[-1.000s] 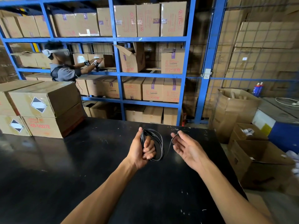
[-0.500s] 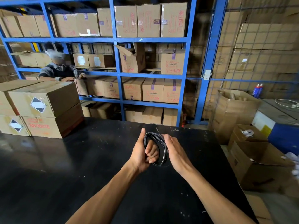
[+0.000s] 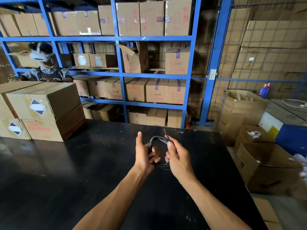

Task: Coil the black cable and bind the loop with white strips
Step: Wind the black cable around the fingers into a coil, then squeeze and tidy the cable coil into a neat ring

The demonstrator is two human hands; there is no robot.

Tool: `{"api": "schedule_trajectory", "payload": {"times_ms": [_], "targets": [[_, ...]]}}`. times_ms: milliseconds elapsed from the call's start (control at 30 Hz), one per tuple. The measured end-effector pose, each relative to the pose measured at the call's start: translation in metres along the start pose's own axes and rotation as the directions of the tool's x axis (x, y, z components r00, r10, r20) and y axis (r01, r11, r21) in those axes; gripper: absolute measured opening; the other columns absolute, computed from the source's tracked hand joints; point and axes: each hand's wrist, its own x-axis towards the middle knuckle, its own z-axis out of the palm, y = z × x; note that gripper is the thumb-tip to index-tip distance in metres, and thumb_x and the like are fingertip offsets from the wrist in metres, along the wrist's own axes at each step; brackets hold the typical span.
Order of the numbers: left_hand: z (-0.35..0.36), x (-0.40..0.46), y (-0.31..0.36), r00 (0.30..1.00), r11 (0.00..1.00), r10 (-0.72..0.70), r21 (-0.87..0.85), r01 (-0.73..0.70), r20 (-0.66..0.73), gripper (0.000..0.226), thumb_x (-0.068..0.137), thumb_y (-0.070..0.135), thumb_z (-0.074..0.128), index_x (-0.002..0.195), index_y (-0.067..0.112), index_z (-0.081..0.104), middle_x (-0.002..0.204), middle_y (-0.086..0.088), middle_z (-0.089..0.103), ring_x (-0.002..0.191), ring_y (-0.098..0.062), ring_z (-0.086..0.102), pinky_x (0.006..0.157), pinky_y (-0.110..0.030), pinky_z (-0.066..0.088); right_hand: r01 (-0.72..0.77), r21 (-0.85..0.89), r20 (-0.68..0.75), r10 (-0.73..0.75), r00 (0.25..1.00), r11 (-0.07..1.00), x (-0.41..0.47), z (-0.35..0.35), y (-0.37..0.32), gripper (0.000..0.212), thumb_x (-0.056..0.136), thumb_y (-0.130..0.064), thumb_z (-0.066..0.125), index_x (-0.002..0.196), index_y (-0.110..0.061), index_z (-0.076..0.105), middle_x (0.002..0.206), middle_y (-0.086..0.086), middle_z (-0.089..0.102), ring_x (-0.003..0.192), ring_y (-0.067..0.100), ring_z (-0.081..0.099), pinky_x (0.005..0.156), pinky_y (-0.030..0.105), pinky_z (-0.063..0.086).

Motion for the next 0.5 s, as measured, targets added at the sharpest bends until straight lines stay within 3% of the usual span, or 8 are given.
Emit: {"api": "schedule_trajectory", "payload": {"times_ms": [100, 167, 200, 300, 400, 500], "targets": [[0.004, 0.003, -0.008, 0.997, 0.999, -0.024, 0.044, 0.028, -0.073, 0.065, 0.091, 0.067, 0.045, 0.054, 0.013, 0.042, 0.041, -0.001, 0.028, 0.032, -0.016, 0.023, 0.039, -0.027, 0.035, -0.186, 0.21, -0.095, 0.21, 0.973, 0.96, 0.009, 0.002, -0.005, 0.024, 0.104, -0.027, 0.055, 0.108, -0.033, 0.078, 0.051, -0.015, 0.046, 0.048, 0.002, 0.041, 0.044, 0.019, 0.038], [0.007, 0.004, -0.017, 0.997, 0.995, -0.055, 0.08, 0.059, -0.045, 0.062, 0.096, 0.055, 0.046, 0.053, 0.011, 0.046, 0.039, -0.003, 0.029, 0.031, -0.019, 0.028, 0.043, -0.028, 0.046, -0.329, 0.282, -0.245, 0.4, 0.883, 0.901, 0.015, 0.005, -0.018, 0.031, 0.085, -0.045, 0.056, 0.085, -0.034, 0.085, 0.045, -0.013, 0.052, 0.045, 0.006, 0.046, 0.042, 0.025, 0.039], [0.009, 0.005, -0.02, 0.997, 0.993, -0.07, 0.094, 0.072, -0.02, 0.061, 0.098, 0.053, 0.046, 0.054, 0.01, 0.049, 0.039, -0.004, 0.03, 0.032, -0.021, 0.032, 0.048, -0.031, 0.05, -0.349, 0.242, -0.303, 0.412, 0.859, 0.905, 0.017, 0.004, -0.021, 0.037, 0.08, -0.051, 0.05, 0.077, -0.037, 0.084, 0.049, -0.011, 0.061, 0.048, 0.011, 0.052, 0.046, 0.03, 0.044], [0.006, 0.005, -0.016, 0.987, 0.974, -0.131, 0.198, 0.111, 0.092, 0.074, 0.094, 0.067, 0.035, 0.072, 0.002, 0.065, 0.043, -0.011, 0.043, 0.045, -0.03, 0.054, 0.073, -0.04, 0.054, -0.265, -0.093, -0.338, 0.22, 0.915, 0.96, 0.022, -0.002, -0.019, 0.049, 0.094, -0.044, 0.047, 0.06, -0.02, 0.073, 0.057, -0.007, 0.068, 0.059, 0.017, 0.064, 0.056, 0.036, 0.052], [-0.001, 0.008, 0.001, 0.98, 0.951, -0.145, 0.293, 0.1, 0.136, 0.083, 0.089, 0.076, 0.034, 0.115, 0.004, 0.066, 0.067, -0.02, 0.064, 0.072, -0.038, 0.068, 0.083, -0.045, 0.051, -0.194, -0.237, -0.324, 0.111, 0.94, 0.952, 0.025, -0.013, -0.01, 0.055, 0.098, -0.031, 0.053, 0.044, -0.017, 0.051, 0.04, -0.01, 0.051, 0.046, 0.007, 0.047, 0.052, 0.031, 0.037], [0.0, 0.008, 0.012, 0.978, 0.933, -0.116, 0.358, 0.048, 0.172, 0.068, 0.086, 0.073, 0.047, 0.124, 0.019, 0.065, 0.08, -0.017, 0.068, 0.078, -0.036, 0.07, 0.079, -0.043, 0.054, -0.169, -0.251, -0.302, 0.089, 0.949, 0.953, 0.025, -0.02, -0.007, 0.046, 0.096, -0.03, 0.056, 0.052, -0.023, 0.068, 0.051, 0.0, 0.064, 0.051, 0.016, 0.057, 0.054, 0.038, 0.044]]}}
